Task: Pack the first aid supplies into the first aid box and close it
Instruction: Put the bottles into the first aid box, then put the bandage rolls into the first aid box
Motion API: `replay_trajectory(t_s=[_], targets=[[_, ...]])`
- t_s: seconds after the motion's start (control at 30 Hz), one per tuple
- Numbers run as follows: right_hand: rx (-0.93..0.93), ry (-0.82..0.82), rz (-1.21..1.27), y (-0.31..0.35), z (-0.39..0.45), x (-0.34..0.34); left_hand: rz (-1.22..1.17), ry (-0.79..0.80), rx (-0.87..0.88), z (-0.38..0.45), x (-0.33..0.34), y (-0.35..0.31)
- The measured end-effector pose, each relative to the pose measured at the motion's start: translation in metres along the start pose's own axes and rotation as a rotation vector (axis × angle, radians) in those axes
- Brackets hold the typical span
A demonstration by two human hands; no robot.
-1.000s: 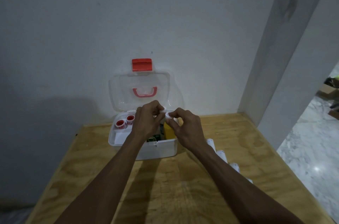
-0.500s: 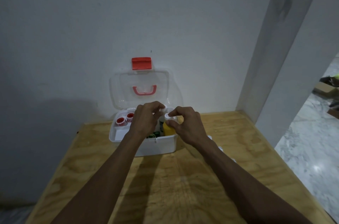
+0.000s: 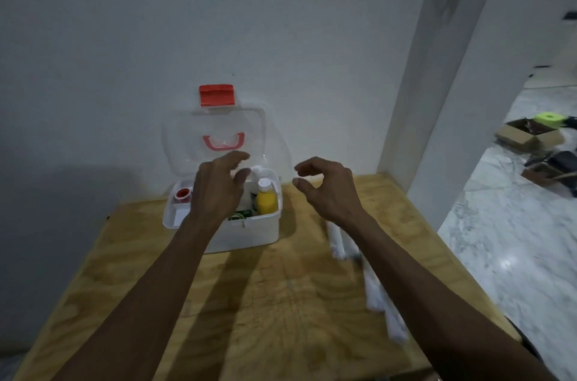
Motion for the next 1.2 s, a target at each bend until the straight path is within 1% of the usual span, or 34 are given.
replay_trajectory(t_s=[0.07, 0.13, 0.23, 0.3, 0.37, 0.43, 0.5, 0.57, 0.73, 0.83, 1.0, 1.1, 1.2], targets=[[0.059, -0.025, -0.008, -0.011, -0.004, -0.025, -0.044, -0.105, 0.057, -0.006, -0.011, -0.018], [0.115, -0.063, -0.012, -0.022, -0.010, -0.047, -0.124, -0.162, 0.127, -0.017, -0.016, -0.039], [0.193, -0.086, -0.027, -0.035, -0.024, -0.072, -0.245, -0.150, 0.174, -0.034, -0.011, -0.065], [0.243, -0.078, -0.041, -0.042, -0.035, -0.083, -0.293, -0.112, 0.181, -0.045, 0.000, -0.078], [0.290, -0.062, -0.074, -0.048, -0.048, -0.090, -0.306, -0.053, 0.169, -0.056, 0.013, -0.088], [0.335, -0.023, -0.128, -0.053, -0.062, -0.095, -0.268, 0.042, 0.116, -0.067, 0.030, -0.092], [0.388, 0.047, -0.176, -0.060, -0.077, -0.098, -0.224, 0.137, 0.074, -0.079, 0.047, -0.094], [0.433, 0.123, -0.239, -0.068, -0.090, -0.096, -0.190, 0.211, 0.073, -0.091, 0.063, -0.098], [0.472, 0.315, -0.397, -0.083, -0.108, -0.079, -0.043, 0.366, 0.054, -0.101, 0.103, -0.107], [0.505, 0.373, -0.412, -0.092, -0.109, -0.068, 0.083, 0.441, 0.070, -0.095, 0.125, -0.114], [0.550, 0.434, -0.416, -0.095, -0.105, -0.057, 0.240, 0.637, 0.025, -0.086, 0.148, -0.111], [0.573, 0.446, -0.370, -0.095, -0.103, -0.053, 0.263, 0.752, 0.021, -0.082, 0.157, -0.106], [0.591, 0.447, -0.301, -0.096, -0.102, -0.050, 0.220, 0.796, -0.002, -0.080, 0.162, -0.102]])
Point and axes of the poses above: each hand's wrist, its own z-axis towards the middle knuckle, its own x-axis out of the palm, y = z × x, the point moved 4 cm from there along z, towards the middle knuckle, and after that the axes turned 1 degree about -z, right-handed, at the moved point
